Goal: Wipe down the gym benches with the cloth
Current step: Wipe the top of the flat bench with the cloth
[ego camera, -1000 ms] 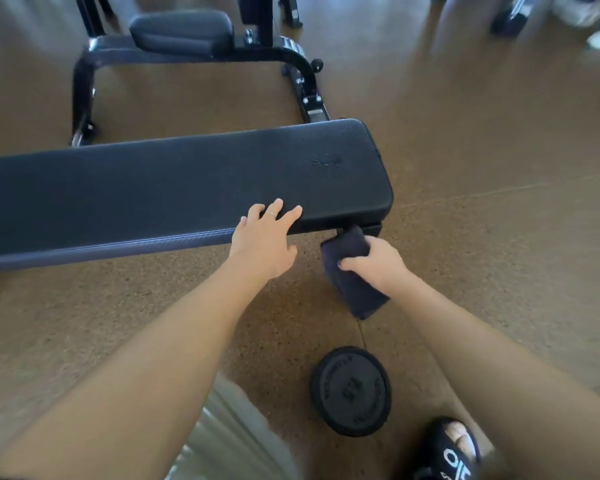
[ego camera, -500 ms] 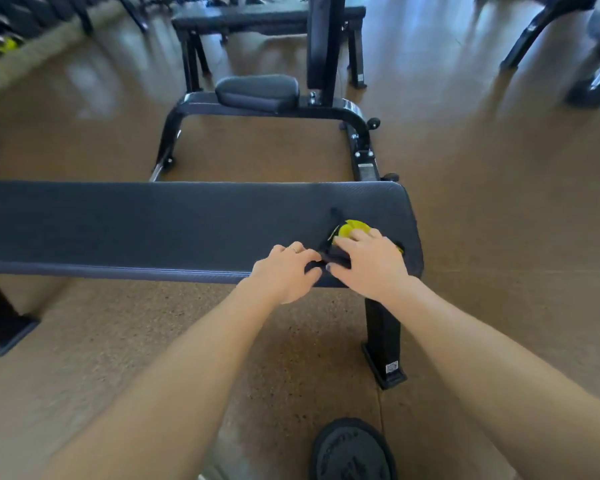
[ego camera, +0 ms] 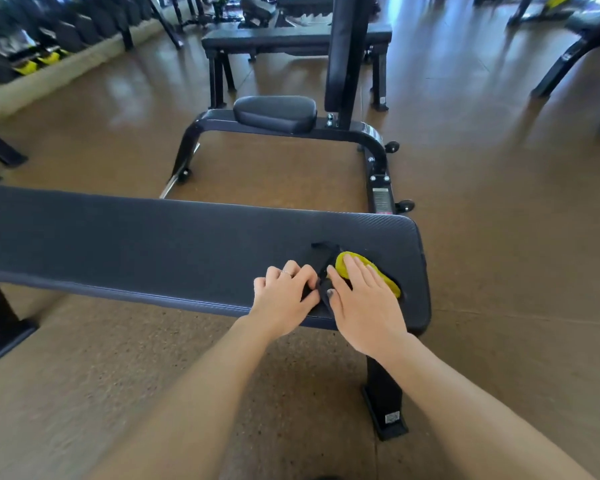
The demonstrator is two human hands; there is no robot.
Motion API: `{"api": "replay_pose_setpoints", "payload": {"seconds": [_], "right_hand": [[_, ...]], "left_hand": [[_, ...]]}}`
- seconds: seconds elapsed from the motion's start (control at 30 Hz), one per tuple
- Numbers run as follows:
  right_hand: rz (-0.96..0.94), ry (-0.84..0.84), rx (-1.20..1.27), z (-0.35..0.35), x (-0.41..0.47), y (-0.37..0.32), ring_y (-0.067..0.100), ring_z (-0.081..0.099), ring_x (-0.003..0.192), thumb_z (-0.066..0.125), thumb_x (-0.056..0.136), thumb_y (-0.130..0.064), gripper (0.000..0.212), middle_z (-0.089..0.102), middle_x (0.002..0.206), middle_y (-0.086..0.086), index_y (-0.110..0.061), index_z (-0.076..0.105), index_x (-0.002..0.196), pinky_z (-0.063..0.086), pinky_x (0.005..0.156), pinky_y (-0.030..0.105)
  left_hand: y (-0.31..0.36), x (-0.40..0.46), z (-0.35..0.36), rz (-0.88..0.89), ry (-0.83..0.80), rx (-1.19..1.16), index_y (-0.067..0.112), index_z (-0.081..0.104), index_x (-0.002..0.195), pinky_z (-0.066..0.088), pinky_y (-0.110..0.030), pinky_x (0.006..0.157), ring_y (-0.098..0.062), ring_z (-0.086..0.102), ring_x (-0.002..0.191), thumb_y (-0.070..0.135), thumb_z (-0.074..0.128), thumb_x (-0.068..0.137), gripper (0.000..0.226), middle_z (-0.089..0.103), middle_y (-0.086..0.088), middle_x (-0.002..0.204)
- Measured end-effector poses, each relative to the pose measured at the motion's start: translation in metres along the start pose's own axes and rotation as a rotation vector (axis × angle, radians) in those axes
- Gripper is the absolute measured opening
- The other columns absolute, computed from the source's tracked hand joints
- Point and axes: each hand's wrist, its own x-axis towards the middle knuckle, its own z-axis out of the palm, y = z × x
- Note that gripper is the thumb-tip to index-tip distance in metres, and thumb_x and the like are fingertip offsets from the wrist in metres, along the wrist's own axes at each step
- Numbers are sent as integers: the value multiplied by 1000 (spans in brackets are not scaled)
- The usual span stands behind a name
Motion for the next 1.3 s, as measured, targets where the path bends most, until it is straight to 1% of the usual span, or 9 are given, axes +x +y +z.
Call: {"api": "replay_pose_setpoints", "payload": {"seconds": [0.17, 0.3, 0.47, 0.57, 0.7, 0.83, 0.97, 1.07, 1.3], "right_hand": [[1, -23, 26, 4, 51, 11, 28, 28, 155, 6, 107, -49, 66, 27, 169, 8, -20, 35, 160, 25, 127, 44], [42, -2, 61, 4, 74, 16, 28, 30, 154, 27, 110, -43, 56, 28, 168, 9, -18, 36, 159, 24, 127, 42], [20, -11, 100, -1, -1, -6, 26, 36, 151, 15, 105, -48, 64, 36, 165, 4, -21, 42, 157, 36, 121, 44], [-51, 11, 95, -1, -18, 4, 25, 46, 146, 21, 110, -47, 57, 47, 158, 5, -21, 51, 151, 43, 117, 44], [-143, 8, 110, 7, 34, 39, 27, 46, 145, 11, 106, -48, 67, 48, 157, 7, -20, 53, 149, 35, 122, 41], [-45, 18, 128, 10, 84, 54, 30, 42, 147, 14, 105, -46, 65, 43, 160, 11, -18, 50, 151, 31, 124, 45], [-49, 60, 163, 3, 21, 36, 28, 40, 149, 31, 107, -44, 52, 43, 161, 4, -26, 51, 151, 34, 122, 45], [-128, 18, 166, -3, -17, 40, 25, 41, 149, 24, 106, -49, 54, 43, 161, 0, -31, 51, 150, 35, 121, 45], [-151, 81, 166, 7, 66, 70, 31, 46, 143, 25, 105, -43, 57, 48, 156, 10, -21, 58, 145, 35, 121, 47]], "left_hand": [[-8, 5, 14, 52, 129, 101, 36, 46, 127, 39, -36, 97, -17, 47, 113, 53, 34, 105, 30, 52, 13, 130], [-10, 7, 20, 53, 191, 82, 36, 49, 122, 39, -36, 94, -17, 48, 107, 51, 34, 105, 27, 54, 14, 124], [-11, 6, 22, 25, 191, 105, 36, 49, 119, 41, -37, 92, -19, 51, 106, 49, 27, 103, 30, 55, 14, 121], [-8, 7, 22, 4, 184, 109, 36, 49, 117, 39, -37, 91, -19, 51, 106, 47, 30, 104, 25, 54, 14, 120], [-6, 8, 22, -41, 205, 88, 35, 49, 113, 35, -37, 90, -19, 49, 103, 46, 36, 105, 19, 53, 14, 114], [-5, 6, 24, -54, 216, 80, 37, 47, 109, 34, -36, 88, -18, 46, 98, 48, 34, 103, 18, 49, 16, 106], [-4, 5, 23, -71, 198, 99, 37, 46, 110, 35, -37, 86, -18, 47, 98, 50, 28, 101, 24, 50, 14, 108], [-2, 5, 25, -72, 210, 90, 38, 45, 110, 35, -37, 85, -20, 48, 97, 53, 20, 98, 31, 51, 14, 109], [-5, 8, 34, -82, 302, 74, 34, 48, 102, 35, -38, 80, -21, 48, 89, 52, 29, 97, 27, 52, 12, 100]]}}
